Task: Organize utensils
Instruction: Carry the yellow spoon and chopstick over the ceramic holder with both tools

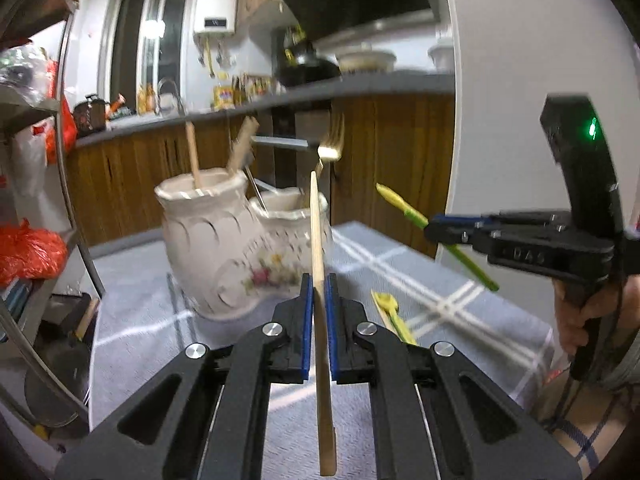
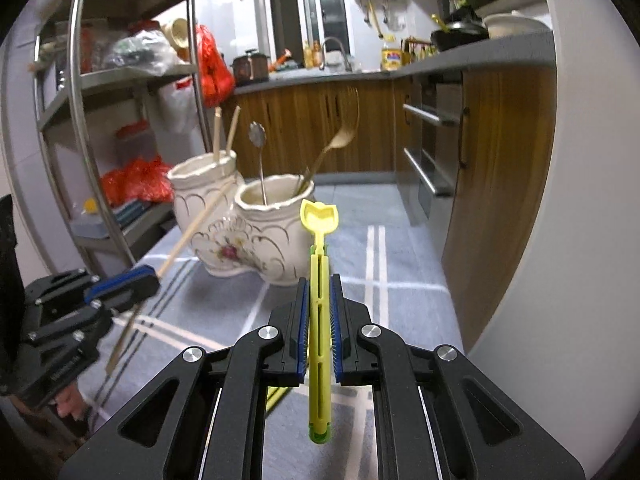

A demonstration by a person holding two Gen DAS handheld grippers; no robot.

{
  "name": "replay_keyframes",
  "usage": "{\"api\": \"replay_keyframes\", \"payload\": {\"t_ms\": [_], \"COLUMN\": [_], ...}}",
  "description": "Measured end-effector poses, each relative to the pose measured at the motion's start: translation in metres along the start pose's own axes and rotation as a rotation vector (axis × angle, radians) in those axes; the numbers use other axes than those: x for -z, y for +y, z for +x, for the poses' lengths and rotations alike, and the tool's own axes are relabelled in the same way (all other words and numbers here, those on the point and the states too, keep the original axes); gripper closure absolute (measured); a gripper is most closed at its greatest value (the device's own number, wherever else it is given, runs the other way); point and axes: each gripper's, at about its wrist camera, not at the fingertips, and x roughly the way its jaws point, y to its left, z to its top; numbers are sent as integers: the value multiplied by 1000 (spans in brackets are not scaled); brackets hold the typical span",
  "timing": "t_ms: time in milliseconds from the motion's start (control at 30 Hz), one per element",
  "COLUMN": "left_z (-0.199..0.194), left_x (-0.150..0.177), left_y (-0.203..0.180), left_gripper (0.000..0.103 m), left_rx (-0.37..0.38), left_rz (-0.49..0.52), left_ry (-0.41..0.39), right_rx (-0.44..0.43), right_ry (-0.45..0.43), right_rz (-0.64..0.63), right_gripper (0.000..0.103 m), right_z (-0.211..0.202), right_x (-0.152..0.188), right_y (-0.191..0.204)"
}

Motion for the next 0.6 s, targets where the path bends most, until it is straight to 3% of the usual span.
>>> {"api": "replay_keyframes", "payload": {"t_ms": [367, 600], "left_z": [-29, -27], "left_x": [-21, -40], "left_y": [25, 52], "left_gripper": [97, 97], "left_rx": [11, 19], "left_rz": [-57, -123], "left_ry": [-124, -160], "right_rx": [-31, -36], "right_ry": [-92, -186], "right_rz": [-22, -52], "right_gripper": [92, 92], "right_z": [-7, -1], "right_x": [-13, -48], "right_y": [18, 28]}}
